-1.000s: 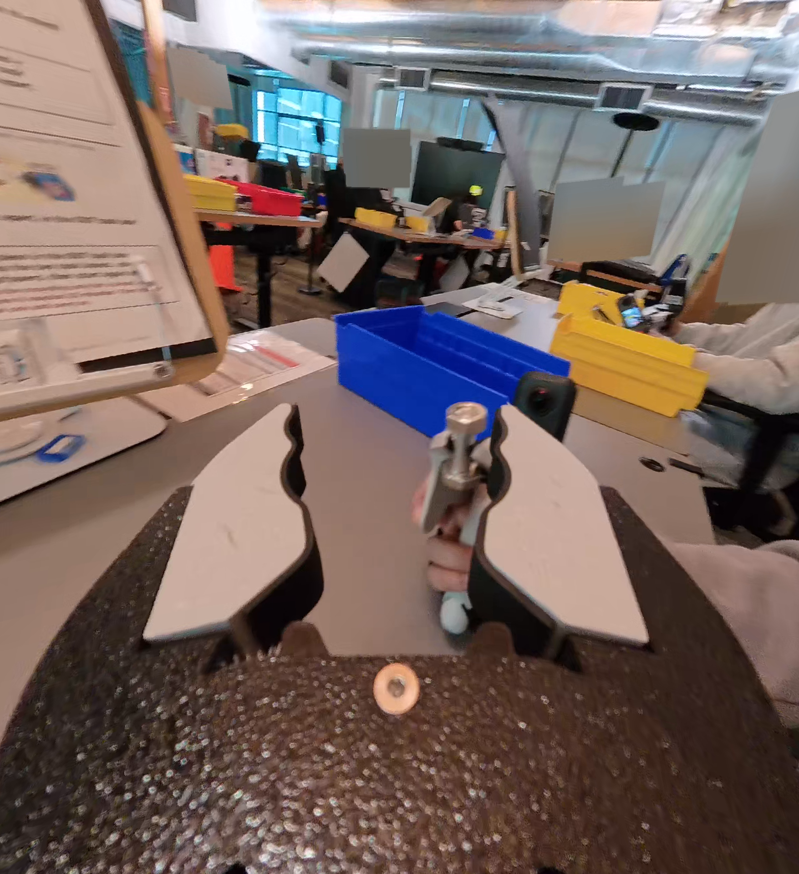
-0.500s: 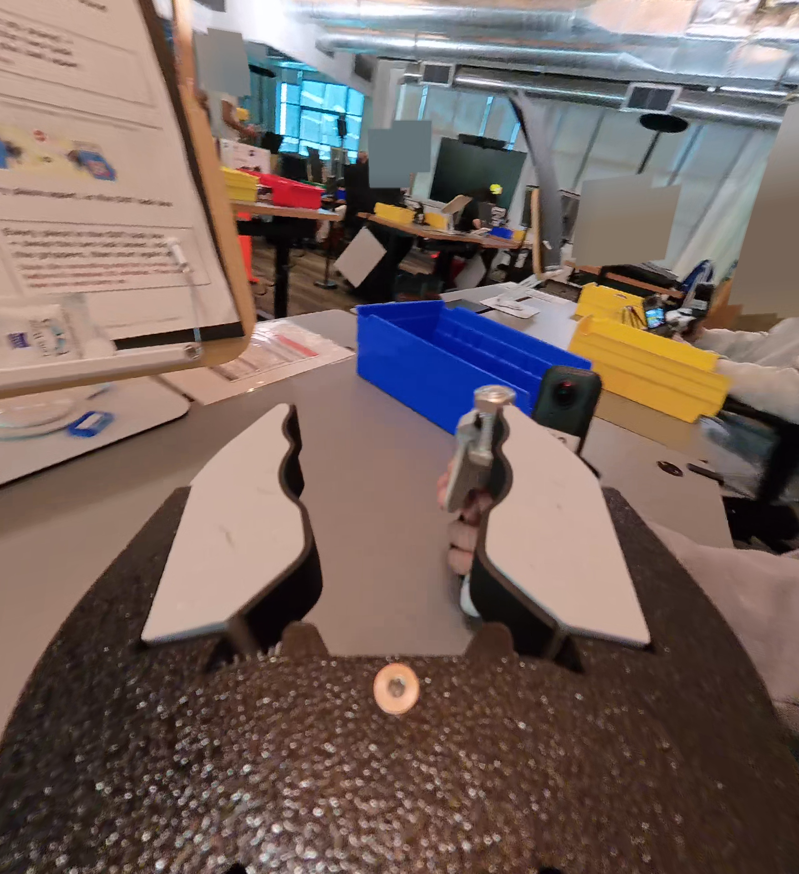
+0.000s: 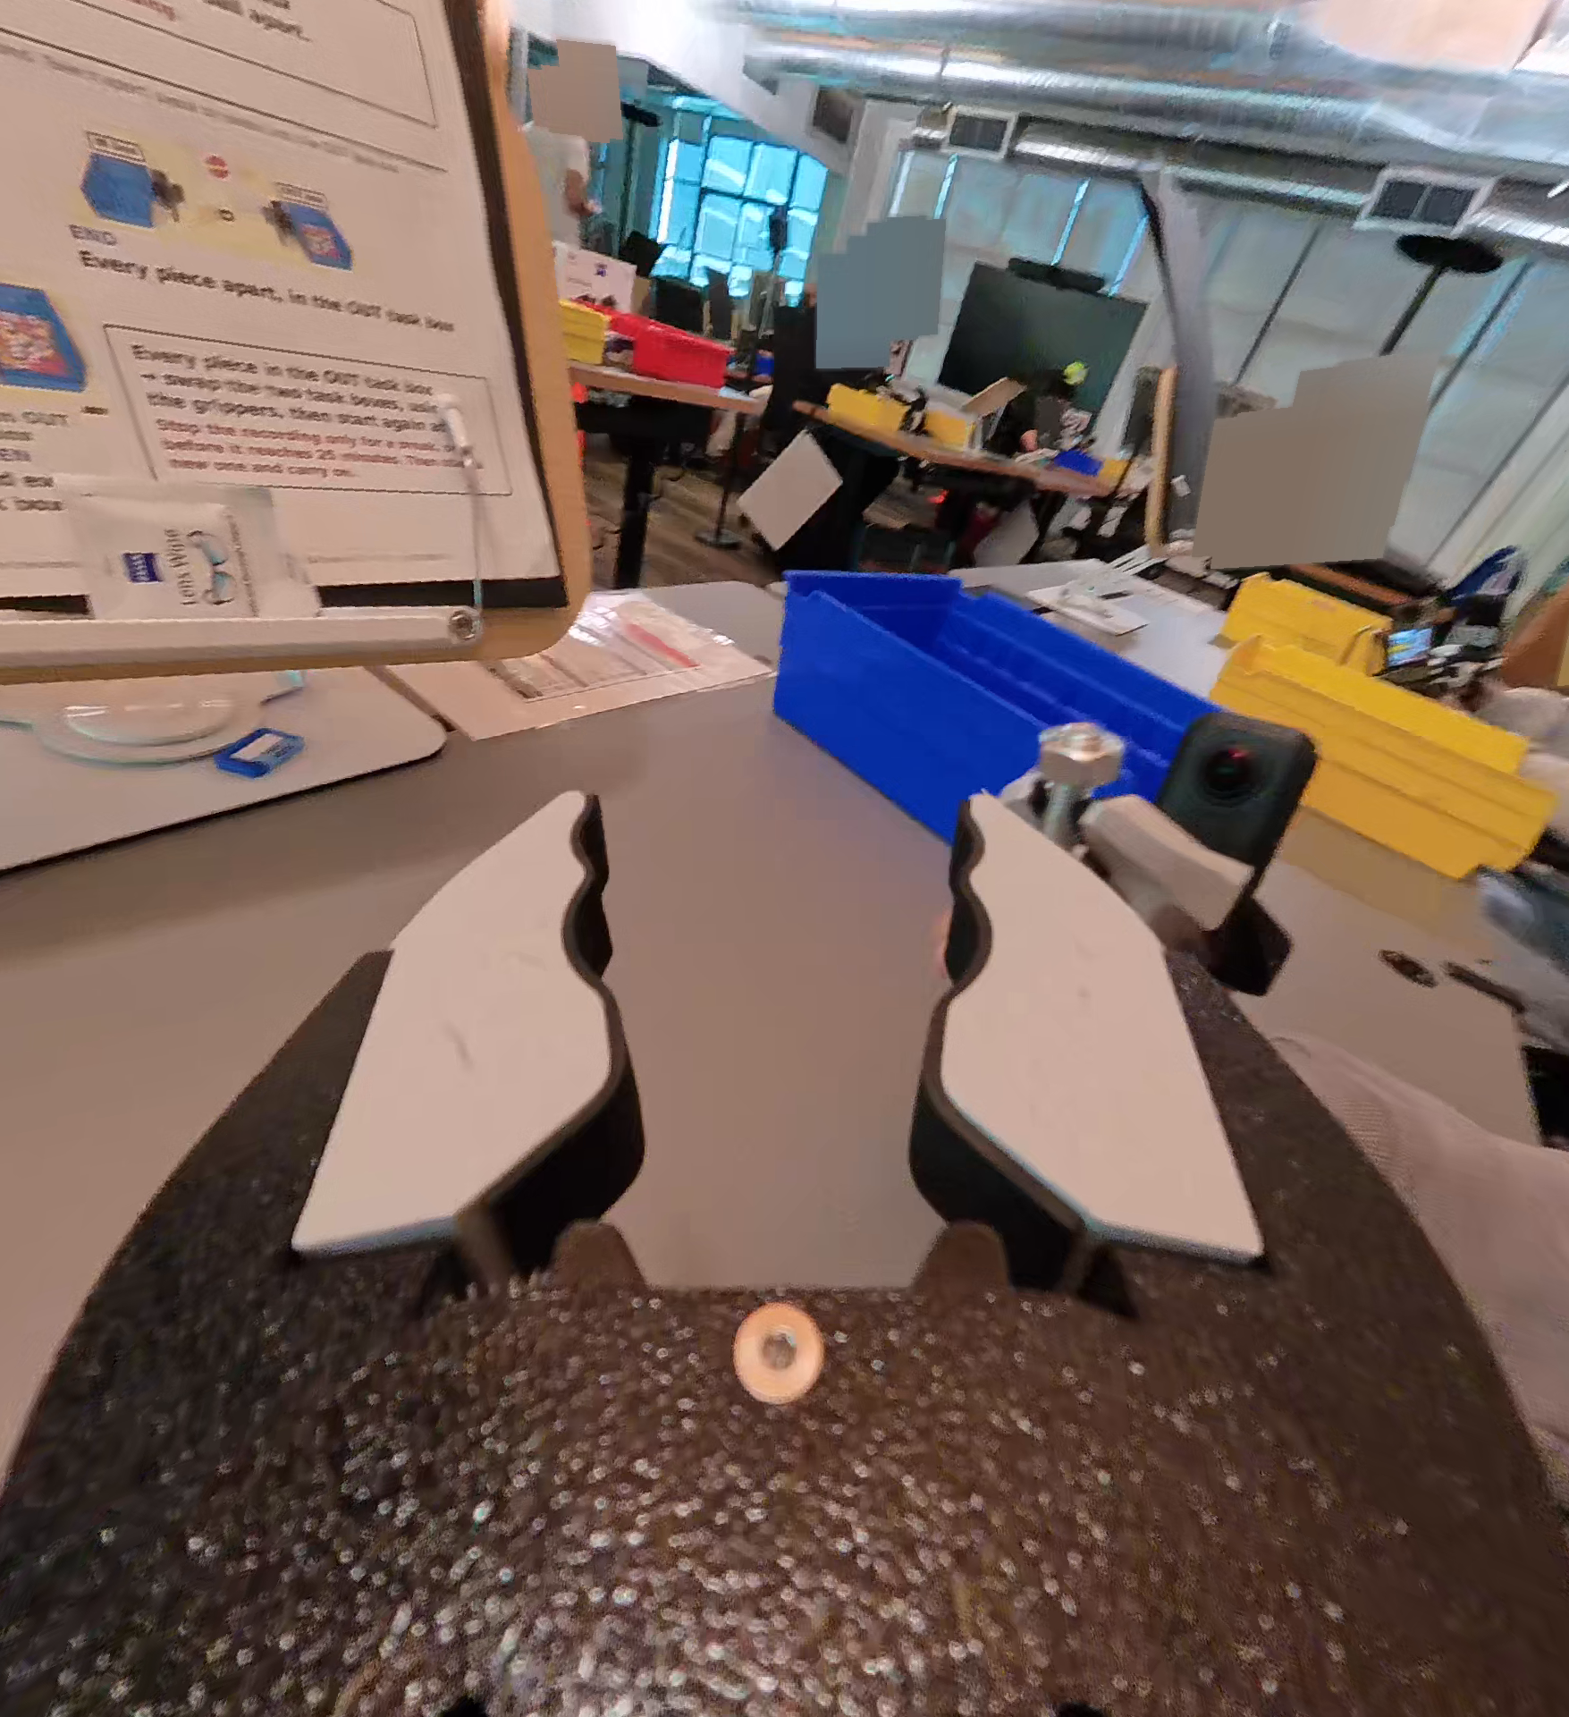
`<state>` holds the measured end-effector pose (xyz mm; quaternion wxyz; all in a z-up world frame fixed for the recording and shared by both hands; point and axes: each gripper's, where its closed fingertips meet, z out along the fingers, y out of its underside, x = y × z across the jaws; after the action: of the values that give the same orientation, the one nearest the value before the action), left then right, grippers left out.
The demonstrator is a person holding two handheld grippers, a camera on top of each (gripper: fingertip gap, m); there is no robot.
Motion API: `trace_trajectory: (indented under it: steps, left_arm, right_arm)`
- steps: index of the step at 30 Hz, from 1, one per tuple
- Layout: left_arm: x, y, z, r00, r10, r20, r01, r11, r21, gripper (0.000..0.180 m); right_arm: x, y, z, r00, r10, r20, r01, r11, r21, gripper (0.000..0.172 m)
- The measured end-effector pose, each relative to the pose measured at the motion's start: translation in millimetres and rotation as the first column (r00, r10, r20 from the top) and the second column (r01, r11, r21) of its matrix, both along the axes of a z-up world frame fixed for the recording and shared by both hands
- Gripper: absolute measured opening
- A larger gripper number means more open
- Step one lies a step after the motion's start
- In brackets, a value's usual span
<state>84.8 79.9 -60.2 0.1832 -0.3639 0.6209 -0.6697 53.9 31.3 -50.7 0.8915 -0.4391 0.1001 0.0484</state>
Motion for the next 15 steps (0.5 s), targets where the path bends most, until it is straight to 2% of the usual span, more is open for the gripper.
trace_trajectory:
  steps: [4, 7, 10, 11, 12, 13, 15]
  left_arm:
    - [-15, -28, 15, 0.992, -0.117, 0.037, 0.118, 0.993, -0.026, 0.069]
    - [-15, -41, 15, 0.990, -0.133, 0.042, 0.134, 0.991, -0.026, 0.066]
    - [-8, -30, 6, 0.995, -0.099, 0.006, 0.099, 0.994, -0.037, 0.068]
    - [-3, -20, 0, 0.999, -0.053, -0.002, 0.053, 0.999, -0.006, 0.057]
    - [3, -7, -8, 1.000, 0.006, 0.000, -0.006, 0.999, 0.040, 0.055]
    - [7, 5, -13, 0.999, 0.046, -0.005, -0.046, 0.997, 0.066, 0.057]
    - [6, 12, -12, 0.999, 0.030, -0.030, -0.029, 0.999, 0.027, 0.062]
  right_arm:
    - [-1, 3, -2, 1.000, 0.010, -0.010, -0.010, 1.000, -0.001, 0.009]
    - [-5, 4, 0, 1.000, 0.017, 0.005, -0.017, 1.000, -0.002, 0.009]
    - [0, 2, -1, 1.000, -0.001, -0.016, 0.001, 1.000, -0.003, 0.009]
    - [0, -1, 1, 1.000, 0.007, -0.014, -0.007, 1.000, 0.019, 0.009]
    - [1, -4, 3, 1.000, 0.006, -0.018, -0.006, 1.000, 0.030, 0.009]
    - [3, -5, 3, 1.000, -0.016, -0.016, 0.016, 1.000, 0.016, 0.009]
    - [6, -3, 0, 0.999, -0.037, -0.010, 0.037, 0.999, -0.028, 0.009]
